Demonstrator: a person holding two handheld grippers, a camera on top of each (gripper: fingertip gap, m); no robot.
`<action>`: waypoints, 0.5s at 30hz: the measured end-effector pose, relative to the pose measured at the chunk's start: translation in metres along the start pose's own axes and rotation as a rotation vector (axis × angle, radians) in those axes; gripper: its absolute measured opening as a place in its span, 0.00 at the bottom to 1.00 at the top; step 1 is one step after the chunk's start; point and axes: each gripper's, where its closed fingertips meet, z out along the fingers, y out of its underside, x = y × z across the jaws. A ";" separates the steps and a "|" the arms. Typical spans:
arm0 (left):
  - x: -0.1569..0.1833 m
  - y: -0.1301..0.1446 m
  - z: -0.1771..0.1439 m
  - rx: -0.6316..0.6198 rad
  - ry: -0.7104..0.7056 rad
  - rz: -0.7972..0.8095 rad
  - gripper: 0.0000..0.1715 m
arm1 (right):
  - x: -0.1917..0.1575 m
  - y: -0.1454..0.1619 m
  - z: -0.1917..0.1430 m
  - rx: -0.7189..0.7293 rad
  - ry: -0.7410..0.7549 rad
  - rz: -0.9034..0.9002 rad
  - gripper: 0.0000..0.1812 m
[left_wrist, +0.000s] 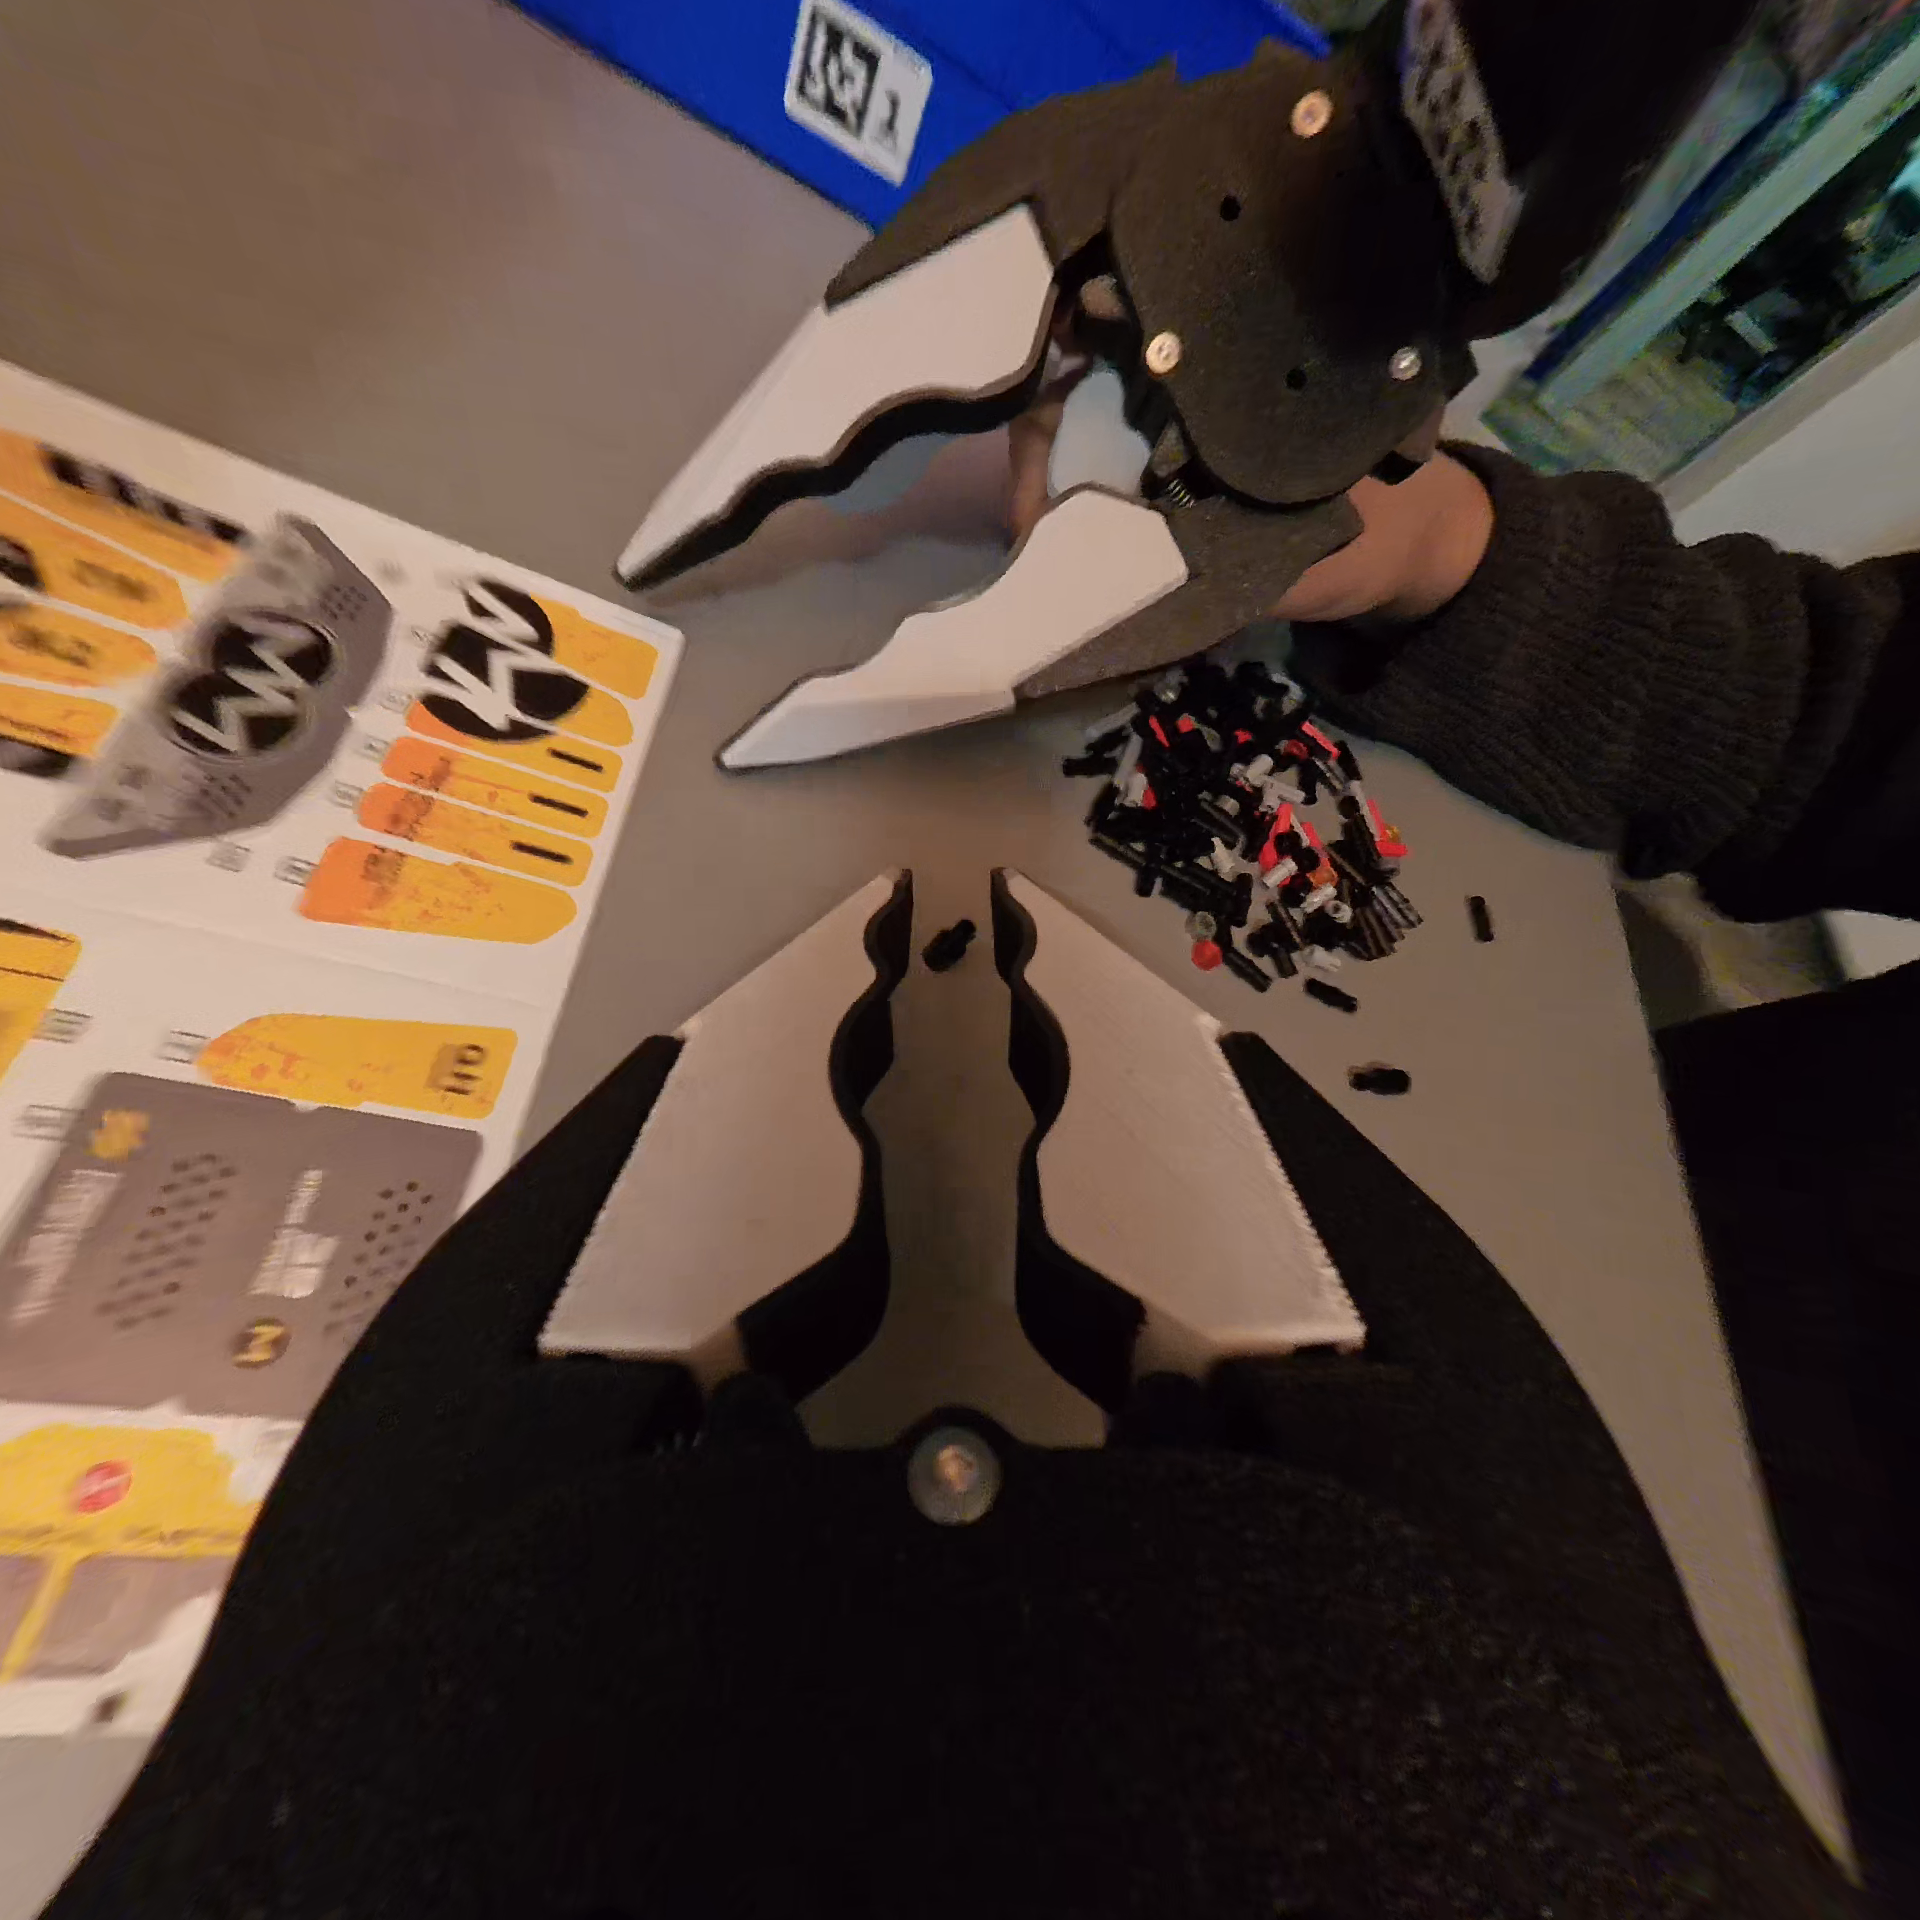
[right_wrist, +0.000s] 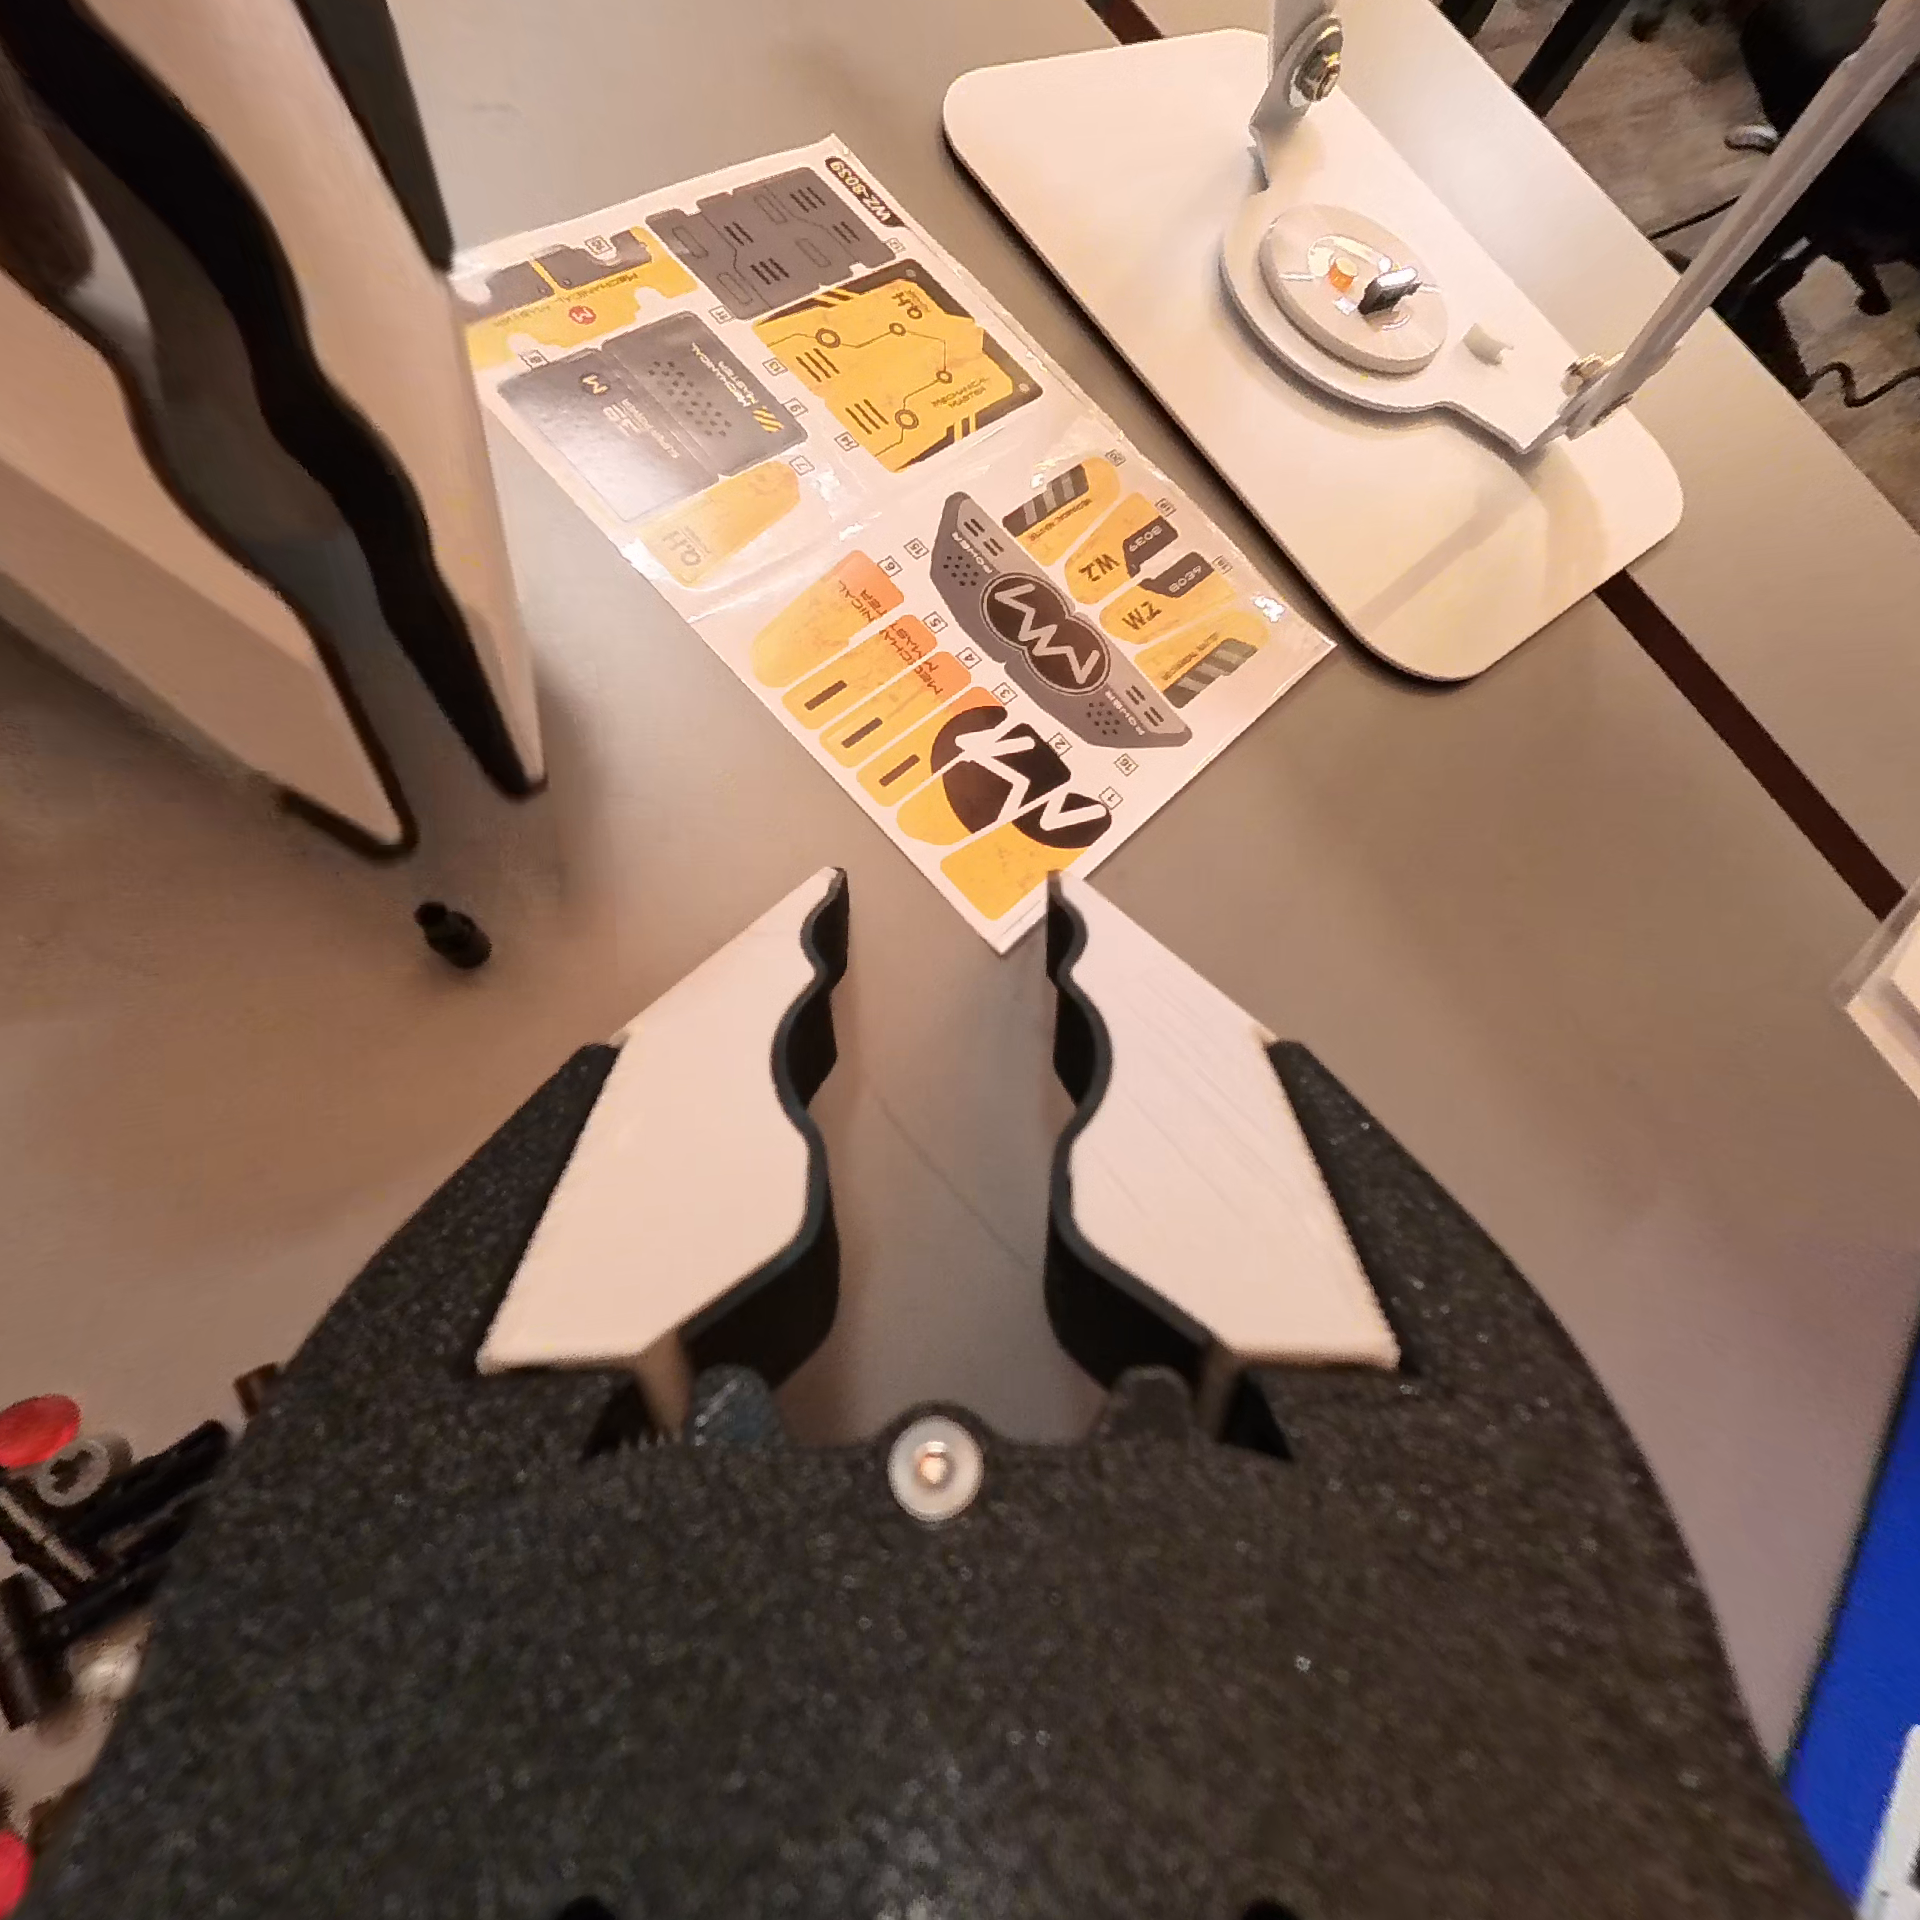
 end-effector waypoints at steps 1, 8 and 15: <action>-0.003 -0.005 -0.005 0.015 -0.051 0.051 0.08 | 0.004 0.000 0.000 -0.001 0.019 -0.013 0.21; -0.025 -0.113 -0.076 0.224 -0.471 0.303 0.09 | 0.072 -0.075 -0.042 0.179 0.280 -0.021 0.21; -0.079 -0.205 -0.097 0.247 -0.895 0.340 0.15 | 0.136 -0.138 -0.054 0.311 0.167 0.452 0.22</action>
